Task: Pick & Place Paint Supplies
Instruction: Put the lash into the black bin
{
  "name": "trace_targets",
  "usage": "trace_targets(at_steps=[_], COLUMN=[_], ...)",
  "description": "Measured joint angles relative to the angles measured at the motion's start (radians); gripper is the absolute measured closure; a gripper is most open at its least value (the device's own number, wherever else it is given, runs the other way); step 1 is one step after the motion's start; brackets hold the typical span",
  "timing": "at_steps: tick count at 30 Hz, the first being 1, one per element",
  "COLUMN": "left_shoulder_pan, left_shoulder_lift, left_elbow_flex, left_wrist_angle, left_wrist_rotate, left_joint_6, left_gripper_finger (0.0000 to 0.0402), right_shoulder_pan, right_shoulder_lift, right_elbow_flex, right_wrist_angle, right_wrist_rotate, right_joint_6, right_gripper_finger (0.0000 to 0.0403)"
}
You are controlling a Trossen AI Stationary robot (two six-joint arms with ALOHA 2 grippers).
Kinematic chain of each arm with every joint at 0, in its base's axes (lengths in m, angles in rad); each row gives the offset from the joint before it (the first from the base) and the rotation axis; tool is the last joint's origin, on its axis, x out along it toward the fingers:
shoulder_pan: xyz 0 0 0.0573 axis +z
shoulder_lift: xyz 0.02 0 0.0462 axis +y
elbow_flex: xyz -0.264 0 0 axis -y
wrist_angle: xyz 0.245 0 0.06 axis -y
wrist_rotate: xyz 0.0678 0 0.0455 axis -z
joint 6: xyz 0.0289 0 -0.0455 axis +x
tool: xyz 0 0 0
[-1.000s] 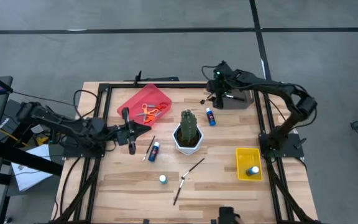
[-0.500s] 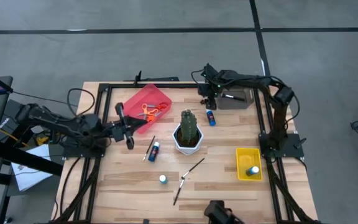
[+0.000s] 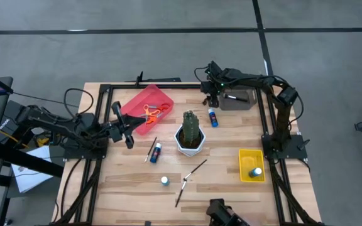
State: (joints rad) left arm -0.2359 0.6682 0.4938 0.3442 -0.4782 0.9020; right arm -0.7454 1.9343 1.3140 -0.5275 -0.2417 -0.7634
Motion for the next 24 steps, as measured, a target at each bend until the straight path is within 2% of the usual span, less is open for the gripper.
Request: trace_targets(at_steps=[13, 24], left_shoulder_pan=[0.0, 0.0], left_shoulder_lift=[0.0, 0.0], left_elbow_flex=[0.0, 0.0], left_wrist_angle=[0.001, 0.01], left_wrist_rotate=[0.025, 0.061], left_joint_6=[-0.007, -0.006], left_gripper_finger=[0.0395, 0.0395], right_shoulder_pan=[0.012, 0.018], right_shoulder_lift=[0.005, 0.005], right_elbow_flex=[0.0, 0.013], right_wrist_angle=[-0.009, -0.078], right_wrist_rotate=[0.005, 0.006], right_joint_6=[-0.03, 0.038], right_gripper_finger=[0.0229, 0.0237])
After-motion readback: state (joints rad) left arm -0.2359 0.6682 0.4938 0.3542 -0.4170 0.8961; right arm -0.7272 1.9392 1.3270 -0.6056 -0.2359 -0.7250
